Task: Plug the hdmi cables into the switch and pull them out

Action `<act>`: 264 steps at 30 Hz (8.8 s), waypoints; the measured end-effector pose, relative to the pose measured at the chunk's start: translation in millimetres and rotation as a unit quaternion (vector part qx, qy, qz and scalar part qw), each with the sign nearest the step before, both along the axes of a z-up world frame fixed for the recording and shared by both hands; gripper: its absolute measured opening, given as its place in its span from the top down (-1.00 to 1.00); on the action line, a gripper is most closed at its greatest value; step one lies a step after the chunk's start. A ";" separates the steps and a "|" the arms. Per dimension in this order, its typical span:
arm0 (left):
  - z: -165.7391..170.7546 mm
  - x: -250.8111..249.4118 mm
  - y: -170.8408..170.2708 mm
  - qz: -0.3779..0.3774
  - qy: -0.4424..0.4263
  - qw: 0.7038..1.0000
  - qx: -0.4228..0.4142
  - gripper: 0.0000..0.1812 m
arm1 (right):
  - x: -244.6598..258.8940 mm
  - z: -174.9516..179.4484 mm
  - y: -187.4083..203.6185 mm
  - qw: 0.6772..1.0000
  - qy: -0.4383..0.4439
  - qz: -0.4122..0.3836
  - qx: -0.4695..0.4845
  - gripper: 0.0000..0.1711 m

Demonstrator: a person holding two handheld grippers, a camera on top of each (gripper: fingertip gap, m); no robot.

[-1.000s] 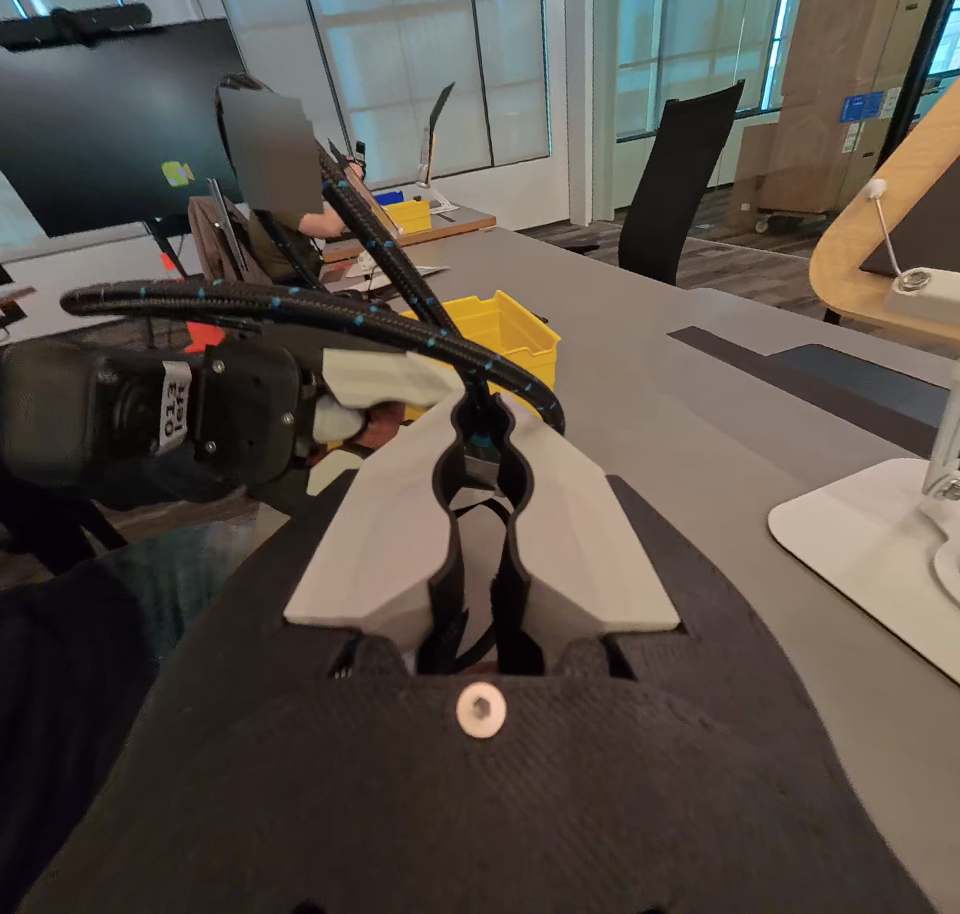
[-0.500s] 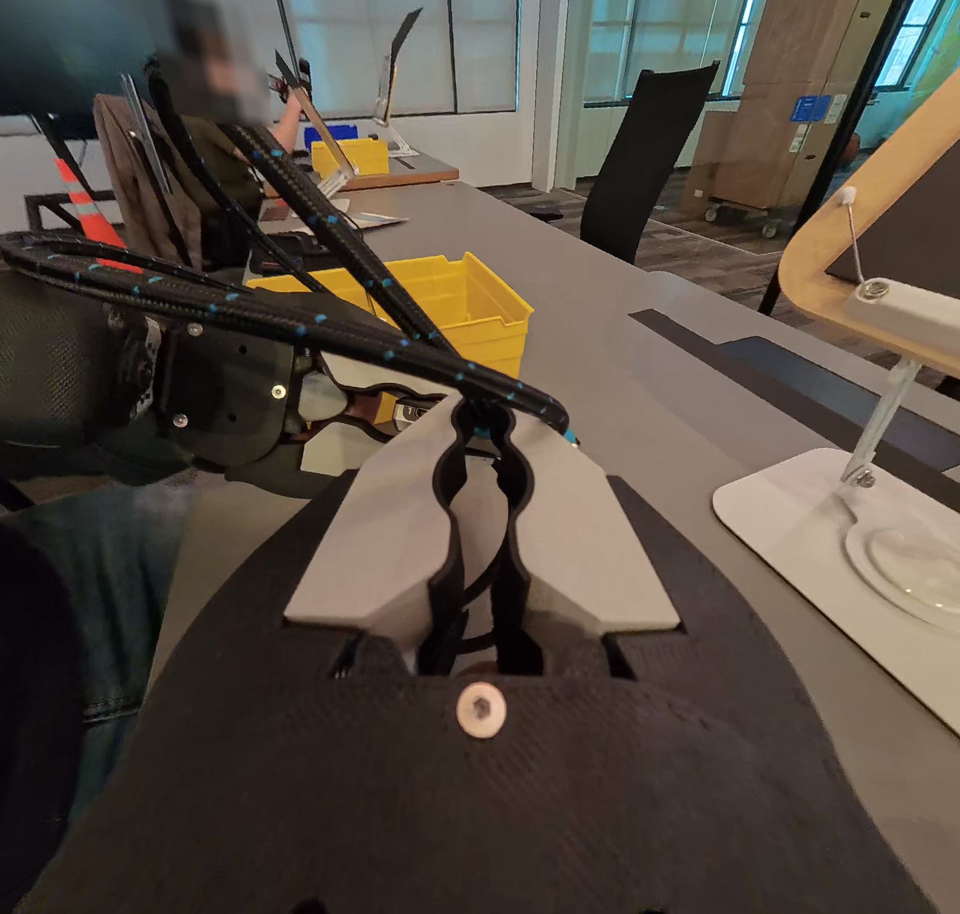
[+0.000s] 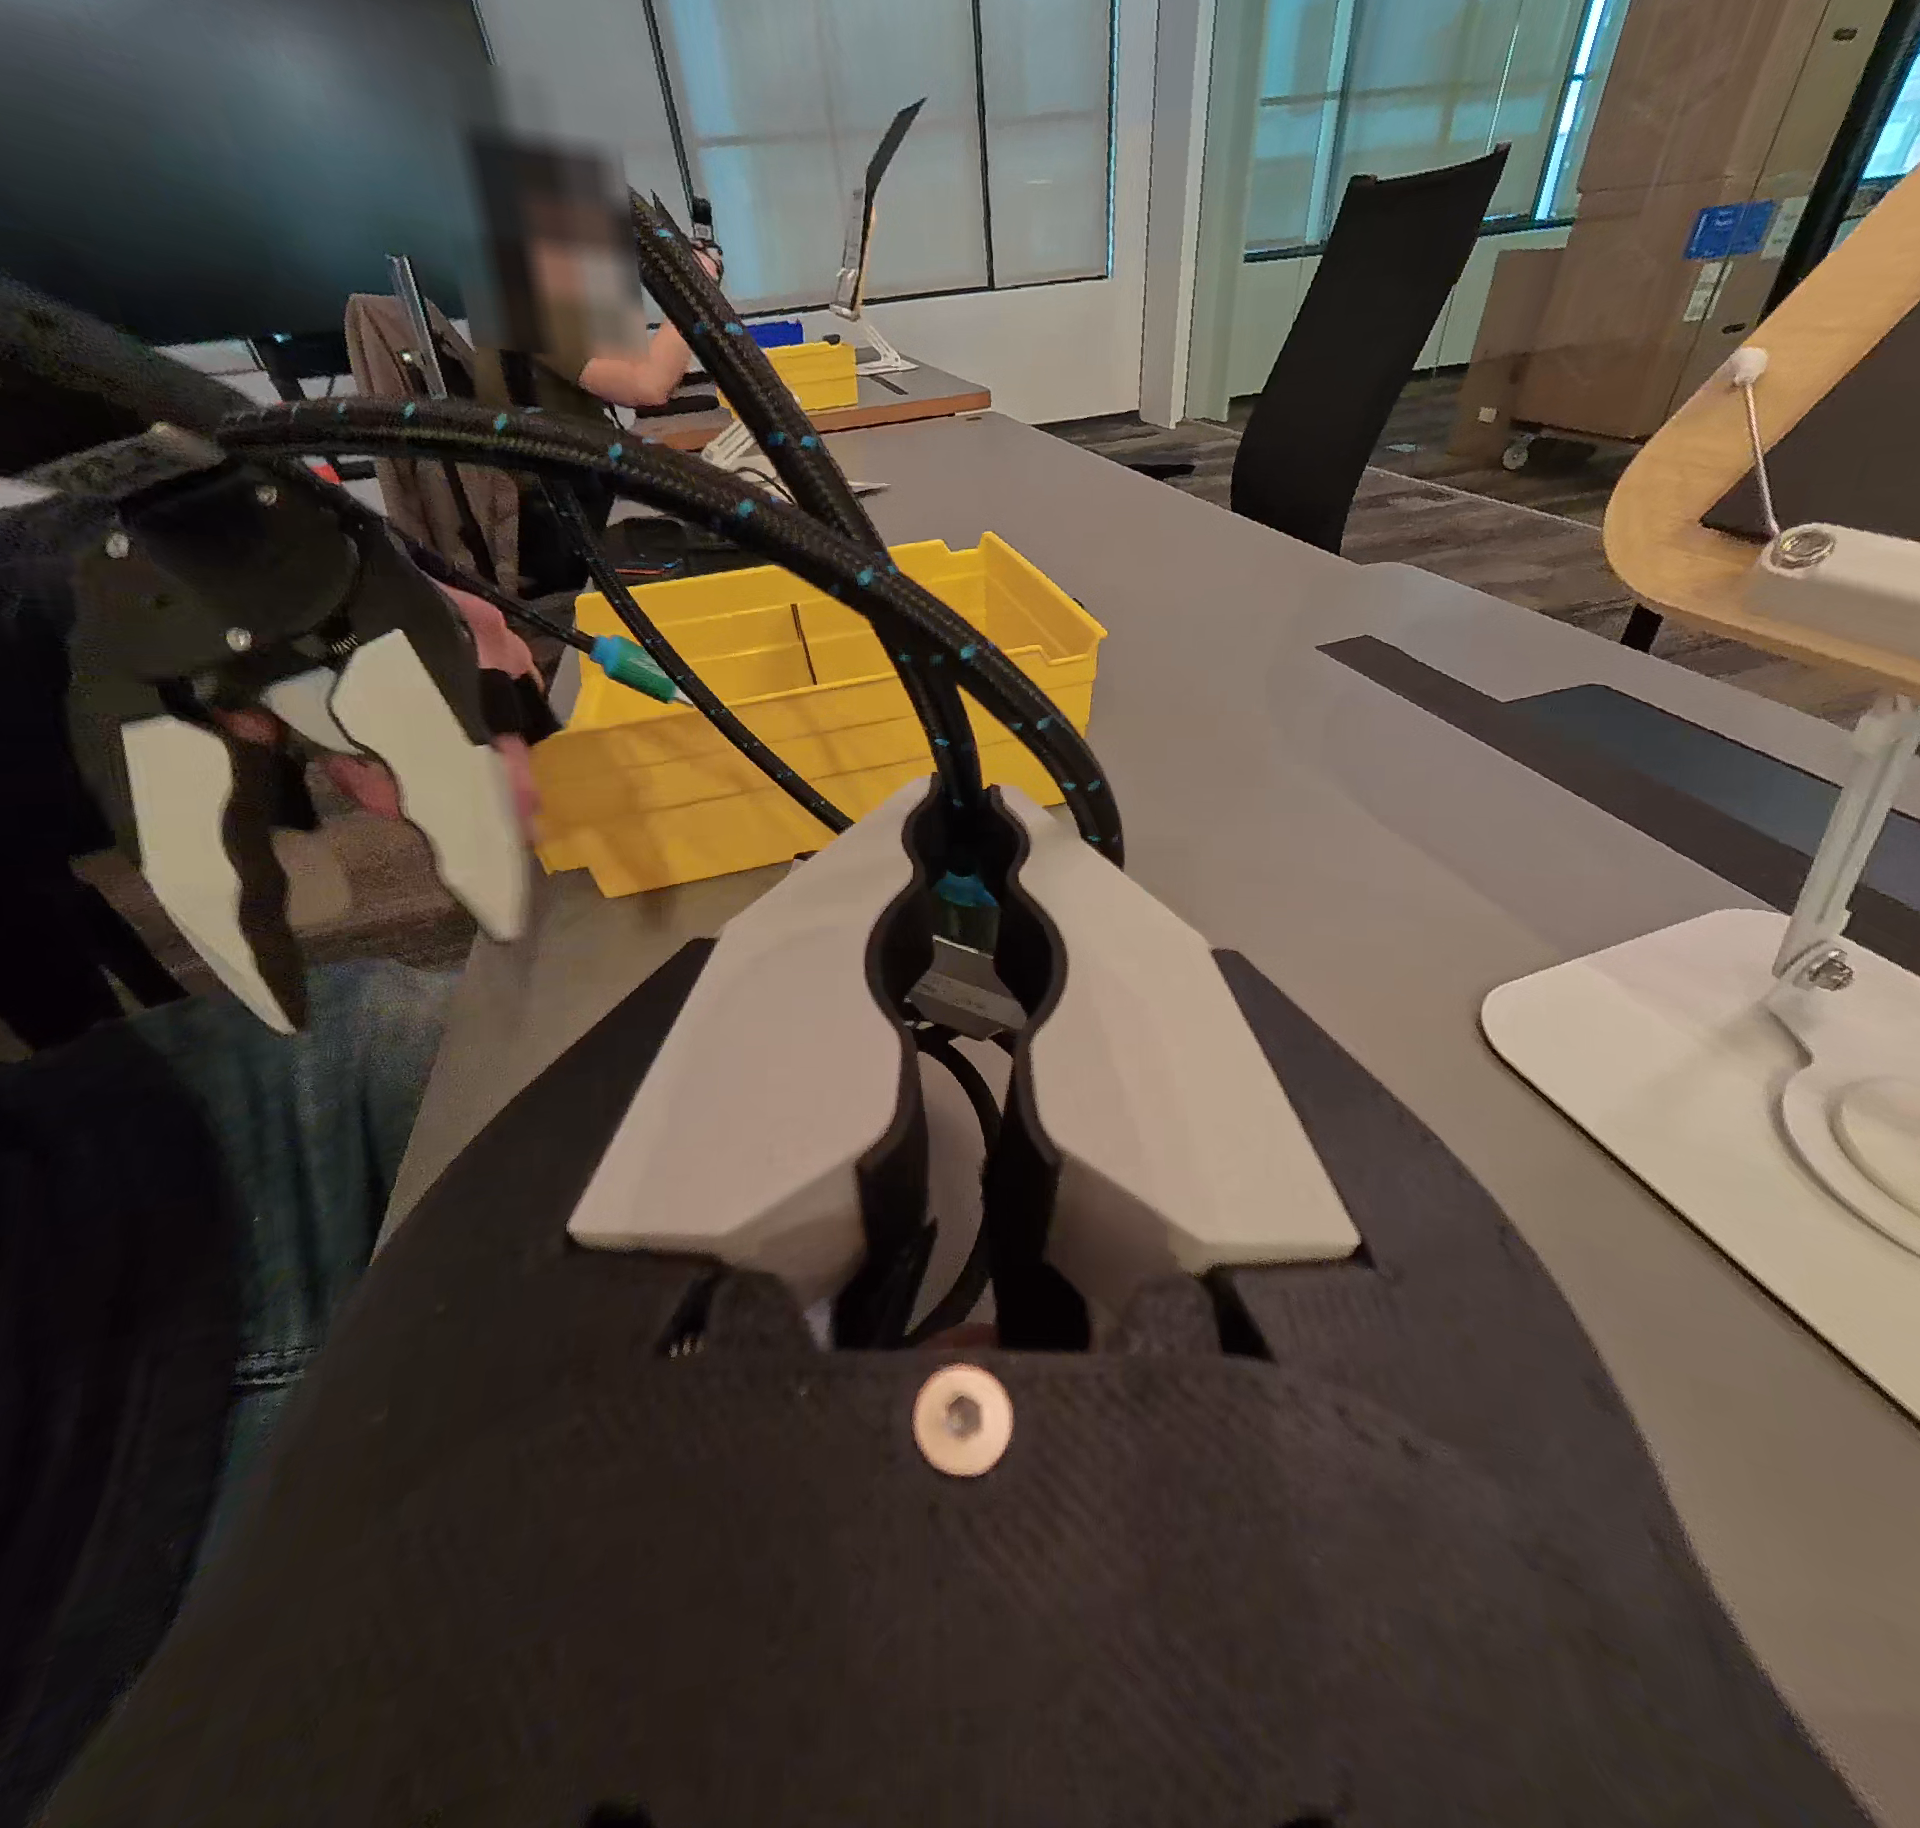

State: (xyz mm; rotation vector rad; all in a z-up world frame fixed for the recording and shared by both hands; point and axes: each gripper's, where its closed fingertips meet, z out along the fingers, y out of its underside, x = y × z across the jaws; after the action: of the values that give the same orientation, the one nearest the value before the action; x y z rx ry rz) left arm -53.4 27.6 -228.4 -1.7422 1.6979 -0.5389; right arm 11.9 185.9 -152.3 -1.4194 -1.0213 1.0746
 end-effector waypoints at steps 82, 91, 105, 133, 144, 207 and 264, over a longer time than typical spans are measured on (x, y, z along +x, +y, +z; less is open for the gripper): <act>-50.5 58.2 128.3 -0.067 0.031 0.997 -0.025 -0.35 | -2.2 -52.8 -36.0 0.986 -0.161 0.051 -0.005 0.97; -32.0 37.7 154.6 -0.007 0.055 0.997 0.048 -0.34 | 20.2 4.5 -26.1 0.987 -0.155 0.035 0.037 0.98; 5.2 -1.2 183.0 0.062 0.052 0.990 0.114 -0.35 | 31.7 -38.1 -18.4 0.968 -0.249 -0.008 0.032 0.95; 34.6 -28.8 194.2 0.146 0.004 0.971 0.187 -0.35 | 163.0 74.7 54.3 0.933 -0.299 -0.191 0.059 0.96; 41.1 -40.2 198.4 0.174 -0.024 0.968 0.178 -0.35 | 293.5 135.5 34.3 0.853 -0.400 -0.326 0.072 0.96; 21.9 1.4 186.1 0.124 0.009 0.975 0.184 -0.35 | 191.5 26.9 8.5 0.919 -0.376 -0.115 0.031 0.37; 56.9 25.4 137.0 -0.034 -0.052 0.998 -0.025 -0.11 | -42.6 31.7 -24.5 0.979 -0.026 0.160 0.121 0.79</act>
State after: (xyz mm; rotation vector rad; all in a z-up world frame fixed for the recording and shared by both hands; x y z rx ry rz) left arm -28.0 164.6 -171.5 -1.6656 1.6887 -0.6960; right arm -30.6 161.4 -120.6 -1.1148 -1.4030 1.1020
